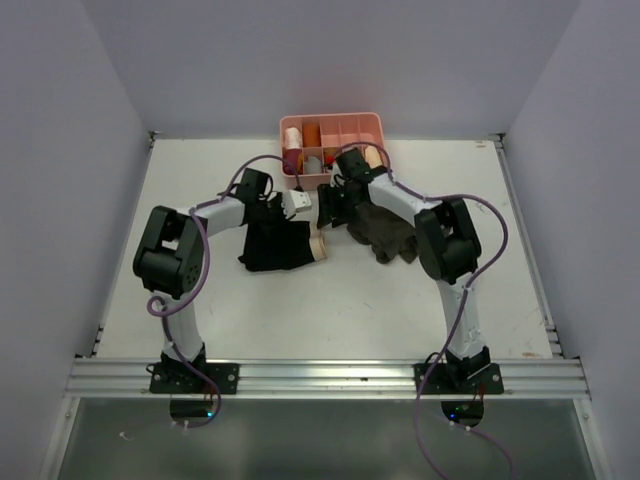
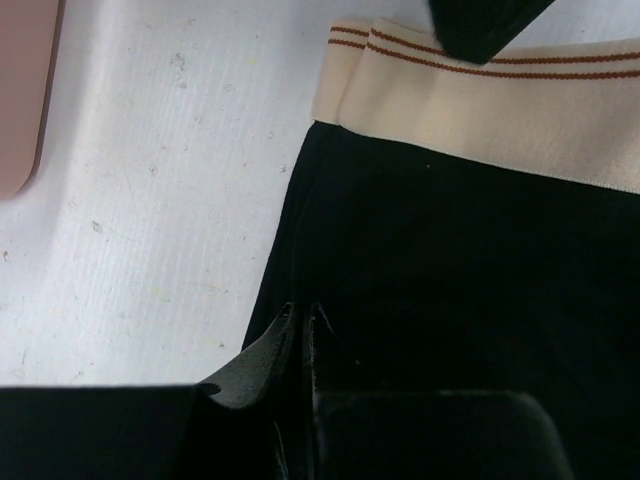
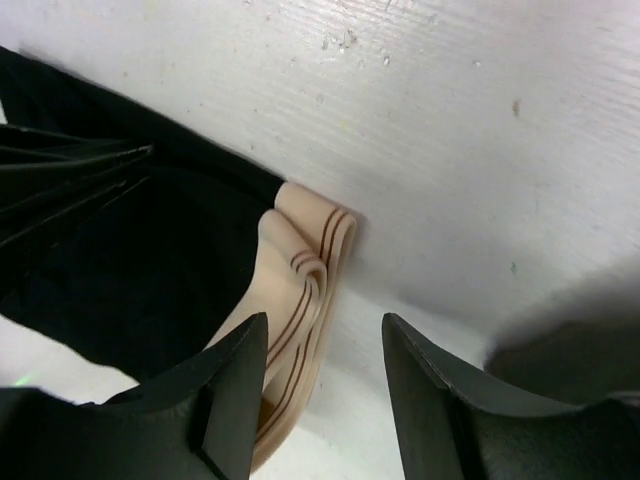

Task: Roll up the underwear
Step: Fold the underwear

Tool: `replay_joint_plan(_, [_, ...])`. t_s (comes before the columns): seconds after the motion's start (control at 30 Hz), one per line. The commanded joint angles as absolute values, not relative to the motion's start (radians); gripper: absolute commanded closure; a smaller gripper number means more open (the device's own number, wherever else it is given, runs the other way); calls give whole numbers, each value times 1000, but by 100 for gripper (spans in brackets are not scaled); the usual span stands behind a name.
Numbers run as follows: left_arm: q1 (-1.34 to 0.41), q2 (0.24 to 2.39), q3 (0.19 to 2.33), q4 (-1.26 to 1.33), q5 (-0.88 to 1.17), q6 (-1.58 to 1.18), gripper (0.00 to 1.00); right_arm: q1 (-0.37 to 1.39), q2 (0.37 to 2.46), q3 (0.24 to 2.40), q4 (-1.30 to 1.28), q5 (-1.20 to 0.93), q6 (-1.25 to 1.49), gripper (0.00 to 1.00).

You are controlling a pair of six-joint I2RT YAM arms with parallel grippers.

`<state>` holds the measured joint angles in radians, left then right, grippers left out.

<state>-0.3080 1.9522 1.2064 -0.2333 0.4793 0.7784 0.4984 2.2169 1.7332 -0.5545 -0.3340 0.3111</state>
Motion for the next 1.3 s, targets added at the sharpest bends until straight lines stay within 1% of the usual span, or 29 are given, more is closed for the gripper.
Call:
replay_joint_plan(0.0, [-293,1976,1223,-270,439,735,93,485,2050,1769,-591,-273,285,46])
replay_joint_plan(0.07, [-293,1980,1227,-265,434,726,91,483,1991,1769,-589,-273,261,46])
replay_joint_plan(0.1, [-293,1985,1230,-267,431,715,90,482,1976,1772,-589,-309,258,51])
replay_joint_plan(0.17, [-293,1996,1239,-271,428,707,89,482,1948,1764,-572,-376,270,57])
replay_joint_plan(0.2, [-291,1997,1239,-272,429,701,87,485,1945,1763,-560,-409,285,63])
replay_joint_plan(0.23, [-291,1999,1239,-270,430,698,85,486,1947,1760,-561,-469,307,67])
replay_joint_plan(0.3, [-291,1999,1236,-262,429,684,84,495,1962,1740,-548,-512,374,77])
replay_joint_plan(0.4, [-290,2008,1242,-258,425,663,83,515,1988,1672,-491,-548,439,80])
replay_joint_plan(0.53, [-285,2017,1247,-264,429,655,78,531,2032,1580,-417,-571,505,82])
replay_joint_plan(0.67, [-284,2013,1238,-259,430,652,77,532,2085,1511,-376,-587,523,82])
replay_joint_plan(0.87, [-275,2019,1243,-261,436,637,75,538,2144,1443,-385,-565,500,81])
replay_joint_plan(0.97, [-270,2004,1253,-278,463,626,69,538,2183,1456,-423,-540,471,82])
replay_joint_plan(1.1, [-207,1909,1295,-334,593,586,57,538,2178,1459,-439,-520,453,82])
replay_joint_plan(1.2, [-140,1814,1370,-440,737,551,53,538,2163,1447,-440,-508,445,82])
replay_joint_plan(1.27, [-112,1786,1385,-501,793,560,52,538,2154,1442,-440,-508,442,82])
